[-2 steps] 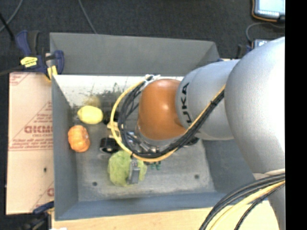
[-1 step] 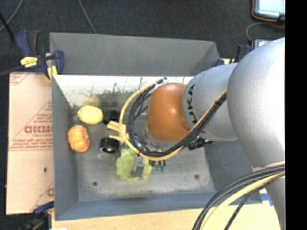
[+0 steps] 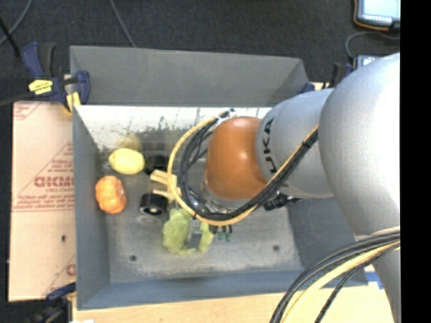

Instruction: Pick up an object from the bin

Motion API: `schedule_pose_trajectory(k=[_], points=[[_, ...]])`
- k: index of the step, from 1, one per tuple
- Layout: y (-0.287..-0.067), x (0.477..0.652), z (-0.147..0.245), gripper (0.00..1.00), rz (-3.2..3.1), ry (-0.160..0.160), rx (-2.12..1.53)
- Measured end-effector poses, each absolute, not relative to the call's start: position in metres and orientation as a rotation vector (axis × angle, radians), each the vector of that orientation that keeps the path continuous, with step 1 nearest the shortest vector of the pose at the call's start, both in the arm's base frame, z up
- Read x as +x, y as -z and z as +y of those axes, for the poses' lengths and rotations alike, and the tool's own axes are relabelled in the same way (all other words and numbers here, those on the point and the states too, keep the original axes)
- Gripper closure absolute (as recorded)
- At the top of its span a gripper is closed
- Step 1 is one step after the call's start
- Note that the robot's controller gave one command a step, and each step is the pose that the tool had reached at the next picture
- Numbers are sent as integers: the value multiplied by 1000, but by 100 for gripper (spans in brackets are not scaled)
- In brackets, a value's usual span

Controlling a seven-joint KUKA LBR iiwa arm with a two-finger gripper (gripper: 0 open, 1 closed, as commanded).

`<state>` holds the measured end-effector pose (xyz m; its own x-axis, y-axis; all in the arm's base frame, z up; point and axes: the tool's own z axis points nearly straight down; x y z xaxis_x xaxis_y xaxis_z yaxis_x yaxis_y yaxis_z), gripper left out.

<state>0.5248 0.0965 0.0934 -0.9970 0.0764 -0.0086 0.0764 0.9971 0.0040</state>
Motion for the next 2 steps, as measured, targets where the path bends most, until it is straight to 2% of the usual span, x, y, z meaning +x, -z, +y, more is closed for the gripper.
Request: schedule_pose_trajectory(k=[1,2], points=[[-181,513,92,100,3124,-6,206],[-181,513,92,100,3124,-6,206]])
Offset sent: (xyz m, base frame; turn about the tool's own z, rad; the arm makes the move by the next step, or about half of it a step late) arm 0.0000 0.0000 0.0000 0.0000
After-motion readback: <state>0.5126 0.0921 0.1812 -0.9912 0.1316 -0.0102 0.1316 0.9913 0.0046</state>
